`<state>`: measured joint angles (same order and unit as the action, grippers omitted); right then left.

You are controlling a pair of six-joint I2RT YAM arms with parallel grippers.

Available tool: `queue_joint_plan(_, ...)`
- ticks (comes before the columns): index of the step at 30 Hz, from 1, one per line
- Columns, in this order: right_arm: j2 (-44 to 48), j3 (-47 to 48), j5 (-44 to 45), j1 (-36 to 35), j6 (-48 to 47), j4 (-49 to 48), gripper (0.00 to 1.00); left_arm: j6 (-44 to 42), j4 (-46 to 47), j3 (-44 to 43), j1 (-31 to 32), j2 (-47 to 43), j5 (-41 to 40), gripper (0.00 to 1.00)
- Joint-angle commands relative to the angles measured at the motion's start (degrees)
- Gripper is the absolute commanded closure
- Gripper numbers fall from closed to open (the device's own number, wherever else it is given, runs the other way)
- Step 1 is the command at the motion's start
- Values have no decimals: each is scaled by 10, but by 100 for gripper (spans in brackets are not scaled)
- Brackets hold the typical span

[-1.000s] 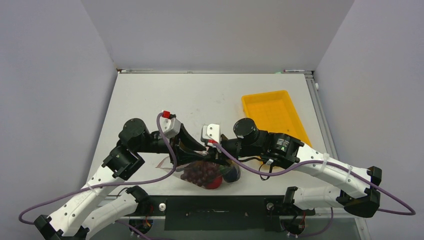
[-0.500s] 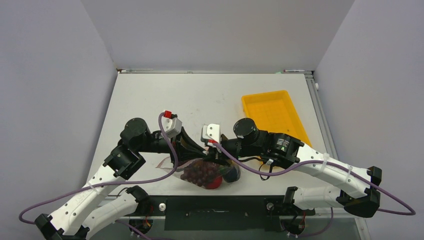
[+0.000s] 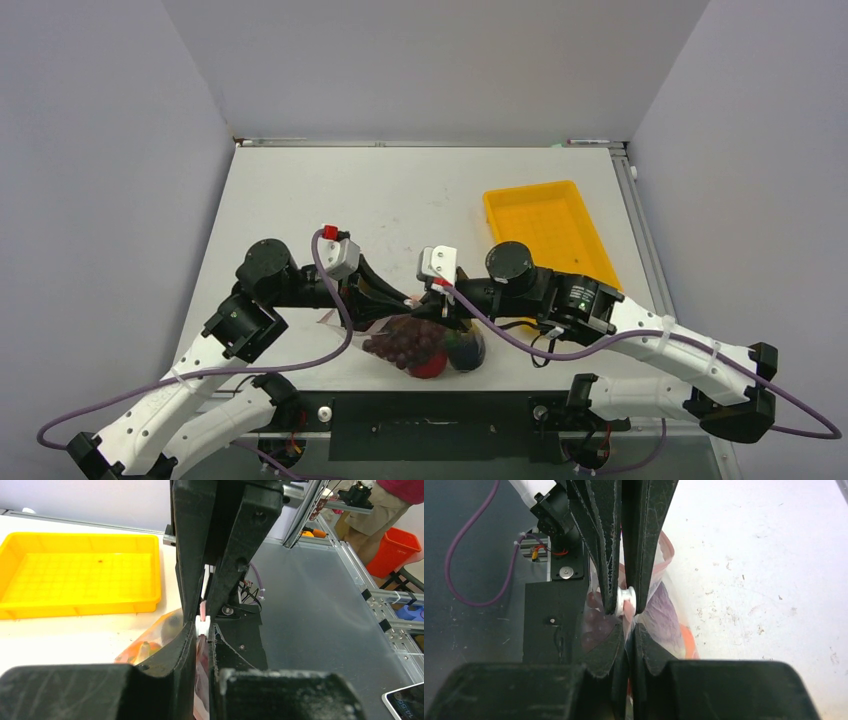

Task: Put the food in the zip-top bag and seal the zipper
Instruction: Zip the zipper food storage bag at the center of the board.

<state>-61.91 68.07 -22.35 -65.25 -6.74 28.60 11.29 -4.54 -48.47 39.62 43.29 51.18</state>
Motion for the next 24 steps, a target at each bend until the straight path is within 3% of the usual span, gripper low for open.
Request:
queue_joint_plan(1,64,-1,36,4,12,-103,95,-19,-34,4,-1,-8,-3,100)
queue_joint_plan(16,118,-16,48,4,38,-172,95,-24,-42,4,-1,-7,-8,100)
queue_joint_plan(24,85,-16,24,4,18,-130,95,-23,-42,3,-2,-10,-7,100)
